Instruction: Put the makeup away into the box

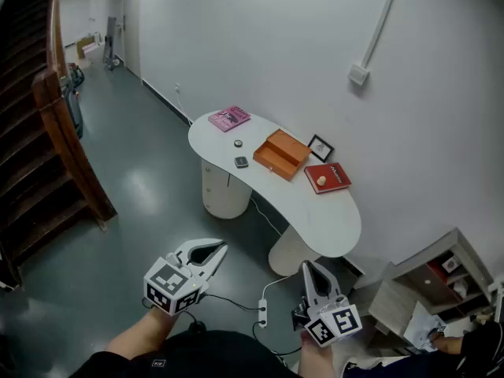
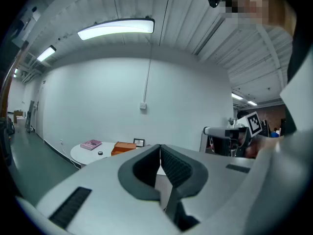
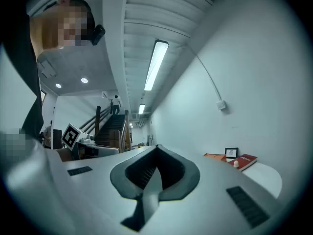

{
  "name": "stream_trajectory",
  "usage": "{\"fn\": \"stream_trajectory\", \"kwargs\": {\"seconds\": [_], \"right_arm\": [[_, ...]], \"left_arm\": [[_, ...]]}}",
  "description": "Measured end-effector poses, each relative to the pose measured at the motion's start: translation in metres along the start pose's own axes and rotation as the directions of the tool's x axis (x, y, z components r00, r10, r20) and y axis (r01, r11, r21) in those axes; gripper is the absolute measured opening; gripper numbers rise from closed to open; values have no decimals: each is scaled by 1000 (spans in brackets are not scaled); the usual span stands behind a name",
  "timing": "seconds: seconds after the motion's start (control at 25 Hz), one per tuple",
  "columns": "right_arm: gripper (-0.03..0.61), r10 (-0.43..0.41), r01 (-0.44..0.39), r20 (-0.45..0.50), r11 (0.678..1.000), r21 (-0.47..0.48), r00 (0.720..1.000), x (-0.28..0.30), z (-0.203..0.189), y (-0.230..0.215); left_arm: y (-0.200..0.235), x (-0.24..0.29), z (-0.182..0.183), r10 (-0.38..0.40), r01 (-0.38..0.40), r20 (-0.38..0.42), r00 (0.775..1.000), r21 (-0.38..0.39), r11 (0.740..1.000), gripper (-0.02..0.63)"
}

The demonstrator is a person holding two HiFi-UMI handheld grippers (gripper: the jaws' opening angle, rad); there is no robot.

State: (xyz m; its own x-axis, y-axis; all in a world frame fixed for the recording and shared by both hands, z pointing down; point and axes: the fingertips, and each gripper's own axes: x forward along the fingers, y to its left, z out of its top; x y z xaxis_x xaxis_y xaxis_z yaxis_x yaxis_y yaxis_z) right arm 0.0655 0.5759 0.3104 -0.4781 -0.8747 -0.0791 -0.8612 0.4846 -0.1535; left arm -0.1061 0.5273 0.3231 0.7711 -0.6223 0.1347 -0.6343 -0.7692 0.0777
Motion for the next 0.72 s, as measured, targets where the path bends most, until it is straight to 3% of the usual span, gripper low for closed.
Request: {"fn": "stream_trajectory", "kwargs": {"seconds": [0.4, 0.72], "right_arm": [[34, 9, -9, -11, 1000, 0, 1000, -1, 1, -15], [35, 189, -189, 33, 982, 0, 981, -19, 5, 3]], "left_arm": [[-2, 15, 1, 17, -17, 0, 1000, -5, 1000, 14], [-21, 25, -8, 41, -41, 6, 999, -12, 999, 14]]}}
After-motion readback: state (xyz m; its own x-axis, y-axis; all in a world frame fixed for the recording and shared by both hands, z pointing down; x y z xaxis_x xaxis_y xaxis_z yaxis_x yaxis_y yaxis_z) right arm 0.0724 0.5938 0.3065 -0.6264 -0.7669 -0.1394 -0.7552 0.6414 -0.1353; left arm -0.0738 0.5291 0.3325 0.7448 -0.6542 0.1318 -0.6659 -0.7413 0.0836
